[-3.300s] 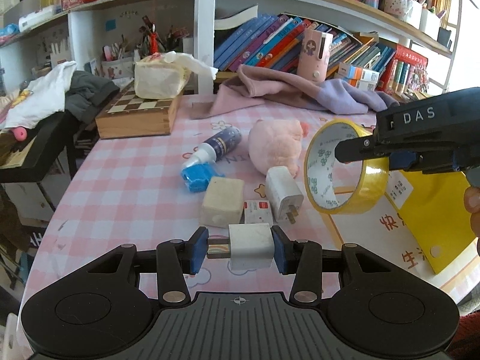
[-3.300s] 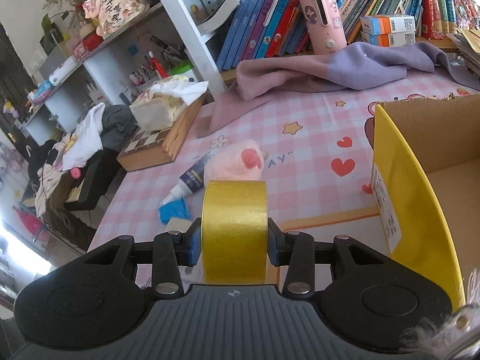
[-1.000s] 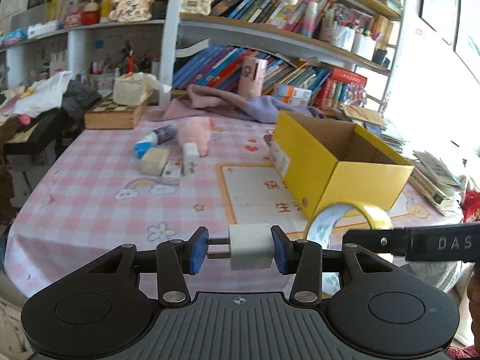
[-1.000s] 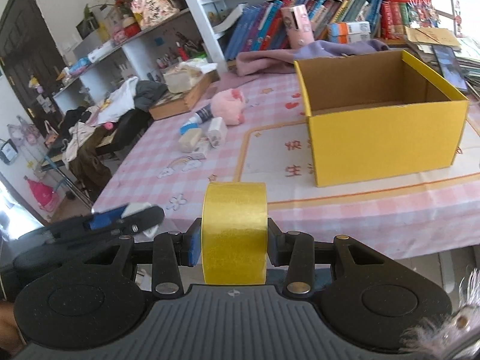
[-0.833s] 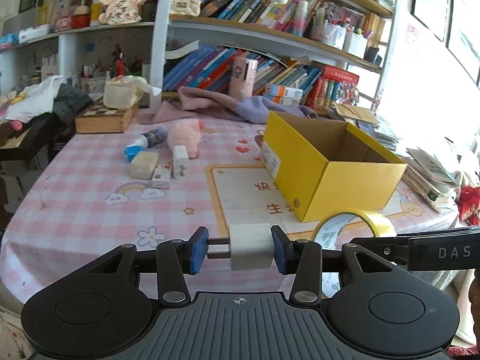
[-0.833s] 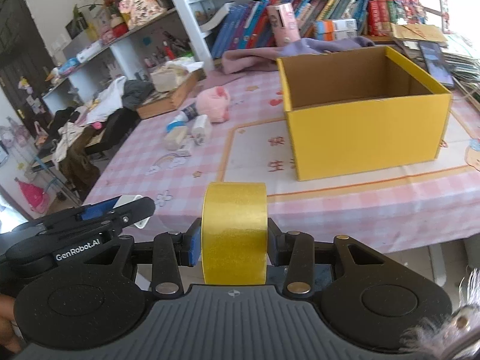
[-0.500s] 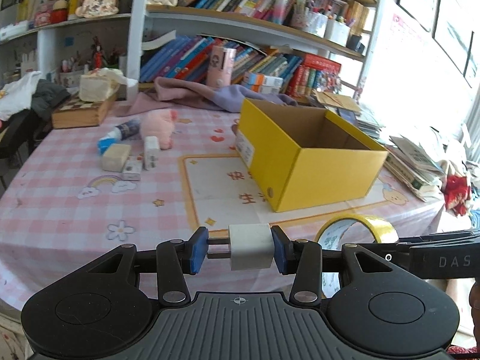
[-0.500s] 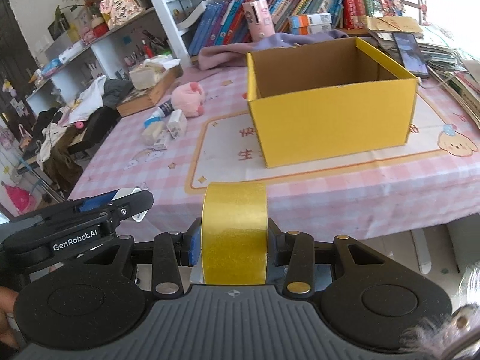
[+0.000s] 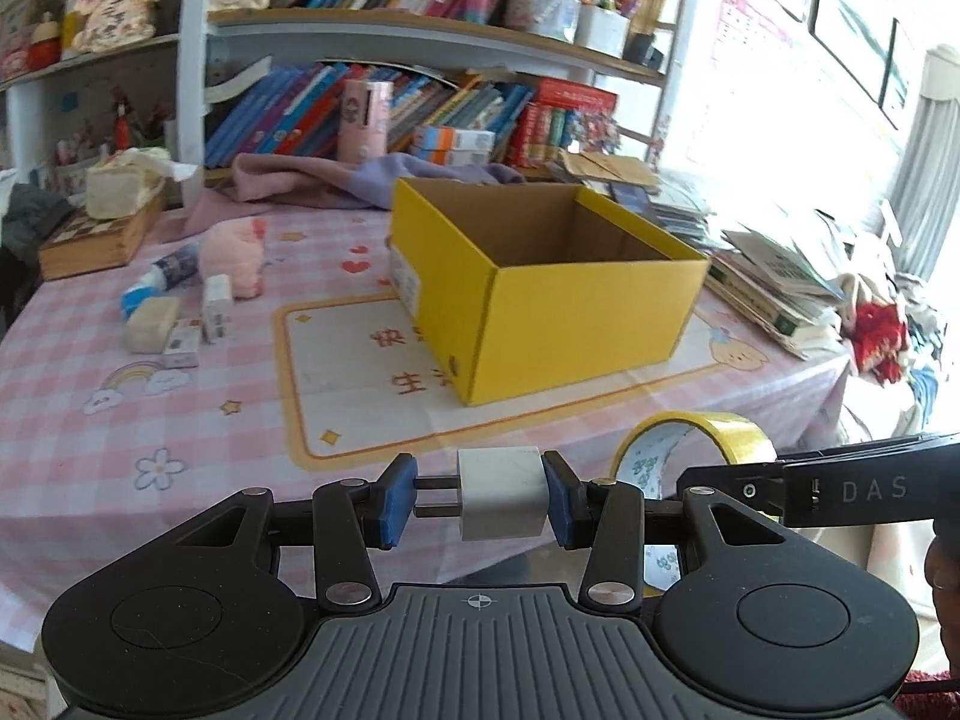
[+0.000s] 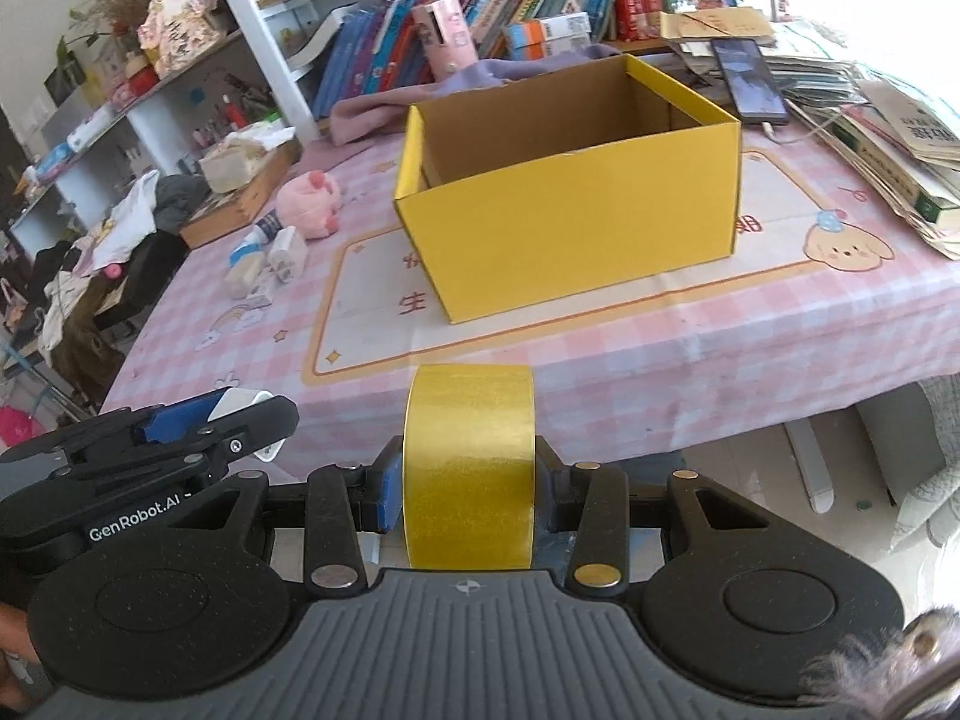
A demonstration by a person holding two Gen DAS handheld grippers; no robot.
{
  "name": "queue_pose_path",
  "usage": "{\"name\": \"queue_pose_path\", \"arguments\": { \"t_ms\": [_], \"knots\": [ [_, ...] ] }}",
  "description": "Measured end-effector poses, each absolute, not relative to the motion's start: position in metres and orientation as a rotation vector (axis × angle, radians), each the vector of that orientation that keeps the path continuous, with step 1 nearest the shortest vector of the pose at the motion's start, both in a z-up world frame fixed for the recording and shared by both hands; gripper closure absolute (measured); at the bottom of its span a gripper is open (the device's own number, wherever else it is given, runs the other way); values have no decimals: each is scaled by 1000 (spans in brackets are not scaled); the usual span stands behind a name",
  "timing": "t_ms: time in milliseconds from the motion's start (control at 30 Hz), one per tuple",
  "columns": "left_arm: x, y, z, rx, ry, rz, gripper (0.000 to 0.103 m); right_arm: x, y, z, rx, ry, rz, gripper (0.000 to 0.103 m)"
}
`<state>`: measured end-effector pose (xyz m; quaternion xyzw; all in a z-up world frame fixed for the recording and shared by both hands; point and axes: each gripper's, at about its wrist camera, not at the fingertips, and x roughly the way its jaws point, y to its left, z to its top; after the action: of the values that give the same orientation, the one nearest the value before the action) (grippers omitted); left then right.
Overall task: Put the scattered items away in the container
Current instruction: 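Lift the tape roll and white plug and carry both toward the yellow box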
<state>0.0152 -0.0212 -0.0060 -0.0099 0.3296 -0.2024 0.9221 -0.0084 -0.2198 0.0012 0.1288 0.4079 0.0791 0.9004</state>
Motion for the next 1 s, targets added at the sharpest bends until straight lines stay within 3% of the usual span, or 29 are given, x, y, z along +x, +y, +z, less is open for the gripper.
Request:
{"name": "queue_pose_path", "arguments": {
  "t_ms": [1000],
  "knots": [
    [10, -74, -1, 61, 637, -664, 60, -41, -249, 10, 290, 815, -26, 64]
  ]
}}
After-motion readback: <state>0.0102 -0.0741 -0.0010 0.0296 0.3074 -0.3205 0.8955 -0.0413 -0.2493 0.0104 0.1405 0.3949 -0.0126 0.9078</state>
